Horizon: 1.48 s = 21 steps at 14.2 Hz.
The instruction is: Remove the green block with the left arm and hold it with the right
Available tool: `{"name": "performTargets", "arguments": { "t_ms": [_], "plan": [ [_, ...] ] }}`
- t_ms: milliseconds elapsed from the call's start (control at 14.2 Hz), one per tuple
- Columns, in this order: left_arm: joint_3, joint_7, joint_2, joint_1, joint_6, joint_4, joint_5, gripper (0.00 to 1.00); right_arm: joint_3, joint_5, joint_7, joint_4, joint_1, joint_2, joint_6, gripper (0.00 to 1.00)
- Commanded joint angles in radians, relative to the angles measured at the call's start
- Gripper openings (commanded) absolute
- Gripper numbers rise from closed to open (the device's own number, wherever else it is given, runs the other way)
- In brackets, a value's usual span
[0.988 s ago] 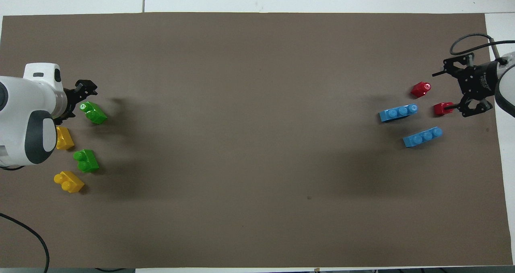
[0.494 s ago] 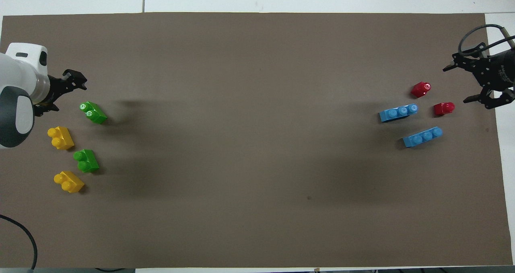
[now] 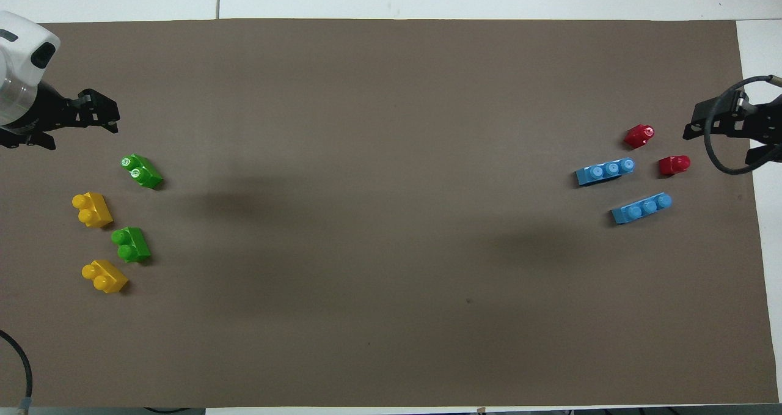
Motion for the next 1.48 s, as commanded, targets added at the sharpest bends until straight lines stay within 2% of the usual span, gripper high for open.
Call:
{"name": "performTargets", "arguments": {
  "t_ms": [0,282,635,847,1059,1412],
  "plan": [
    [0.001,0.15,-0.074,-0.005,-0.076,0.006,-0.018,1.0,0.002,-0.019,-0.131,-0.008,0.003,-0.039,-0.033,0.97],
    [-0.005,0.163,-0.109,-0.003,-0.132,0.003,-0.041,1.0,0.003,-0.019,-0.226,-0.009,0.012,-0.091,-0.086,0.97],
    [0.0,0.162,-0.132,0.007,-0.166,-0.008,-0.06,1.0,0.011,-0.017,-0.233,-0.008,0.052,-0.102,-0.065,0.98],
    [0.114,0.16,-0.166,-0.107,-0.229,-0.016,-0.102,1.0,0.016,-0.019,-0.234,-0.006,0.051,-0.1,-0.079,0.99],
    [0.274,0.163,-0.227,-0.265,-0.229,-0.082,-0.119,1.0,0.016,-0.019,-0.24,-0.006,0.051,-0.102,-0.106,0.99],
    [0.303,0.162,-0.286,-0.292,-0.214,-0.152,-0.121,1.0,0.023,-0.016,-0.262,0.021,0.051,-0.093,-0.122,0.99]
  ]
}}
